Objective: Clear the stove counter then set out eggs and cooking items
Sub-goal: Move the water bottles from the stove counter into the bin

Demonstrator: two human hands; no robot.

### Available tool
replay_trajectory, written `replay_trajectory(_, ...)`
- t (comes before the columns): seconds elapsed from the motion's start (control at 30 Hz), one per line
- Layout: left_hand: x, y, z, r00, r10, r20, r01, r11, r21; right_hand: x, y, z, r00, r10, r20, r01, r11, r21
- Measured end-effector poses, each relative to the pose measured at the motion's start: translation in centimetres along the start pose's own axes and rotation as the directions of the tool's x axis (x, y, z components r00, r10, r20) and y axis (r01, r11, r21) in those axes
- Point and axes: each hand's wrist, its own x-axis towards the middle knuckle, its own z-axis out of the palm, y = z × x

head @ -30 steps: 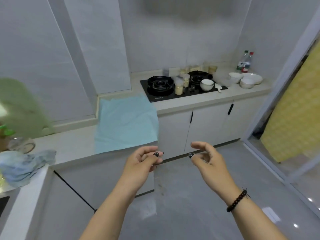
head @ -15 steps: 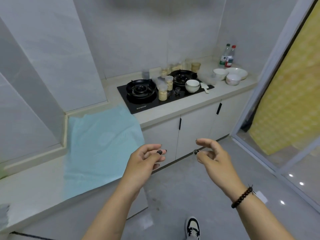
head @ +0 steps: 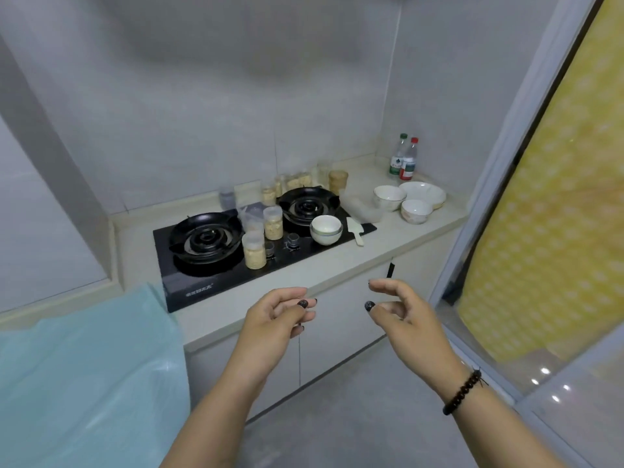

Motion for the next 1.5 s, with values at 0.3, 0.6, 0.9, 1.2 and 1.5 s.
replay_trajectory(0.3, 13.4, 3.0, 6.5, 0.991, 0.014, 0.134, -0.019, 0.999, 0.035, 12.1, 1.7, -4.3, 0.993, 0.032, -0.114, -0.029, 0.999, 0.022)
replay_trajectory(0.6, 27.5, 5.4, 11.6, 0.959, -0.002, 0.282, -0.022, 0.997, 0.081, 23.6, 2.9, -7.0, 0.959, 0.092, -0.267, -0.073, 0.994, 0.080)
replay_trajectory(0.9, 36.4, 5.4, 20.0, 0.926, -0.064, 0.372, 0.018, 0.992, 0.125, 30.2, 6.7, -12.2, 0.925, 0.162, -0.345, -0.132, 0.985, 0.110)
replay_trajectory(1.2, 44.3, 5.9, 32.1, 0.948, -0.064, 0.312, 0.032, 0.994, 0.105, 40.4, 11.3, -23.4, 0.932, 0.205, -0.298, -0.182, 0.978, 0.103)
replay_trajectory(1.5, 50.7, 7.5, 39.9, 0.981, -0.060, 0.182, 0.058, 0.998, 0.019, 51.3, 13.7, -30.5, 0.971, 0.166, -0.170, -0.162, 0.986, 0.035)
